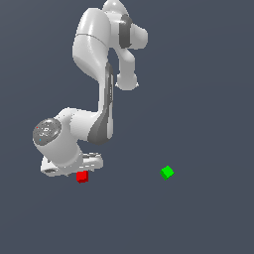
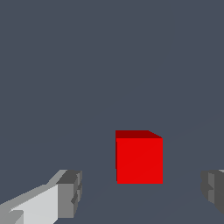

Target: Stack the red cube on top of the green cube.

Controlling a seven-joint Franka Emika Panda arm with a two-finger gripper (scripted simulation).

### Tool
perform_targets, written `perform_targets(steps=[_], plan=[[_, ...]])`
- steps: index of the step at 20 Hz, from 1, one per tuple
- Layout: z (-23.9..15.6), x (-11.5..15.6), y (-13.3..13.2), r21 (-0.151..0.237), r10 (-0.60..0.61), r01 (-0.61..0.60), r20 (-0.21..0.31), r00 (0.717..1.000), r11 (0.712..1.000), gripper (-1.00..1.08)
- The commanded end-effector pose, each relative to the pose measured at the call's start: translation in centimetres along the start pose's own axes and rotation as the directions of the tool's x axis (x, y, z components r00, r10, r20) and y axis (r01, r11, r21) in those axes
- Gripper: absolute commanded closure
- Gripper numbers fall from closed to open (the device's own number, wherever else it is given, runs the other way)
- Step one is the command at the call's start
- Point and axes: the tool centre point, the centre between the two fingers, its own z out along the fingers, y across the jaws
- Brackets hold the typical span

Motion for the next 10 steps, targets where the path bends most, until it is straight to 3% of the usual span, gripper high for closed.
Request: perform_targets(steps=[1,10], plan=[[0.05,0.21,0.28,0.0,-0.003,0.003,-0.001,1.0,1.0,-0.92],[0.44,0.3,0.4,0.0,-0.003,0.003,-0.001,1.0,1.0,-0.92]])
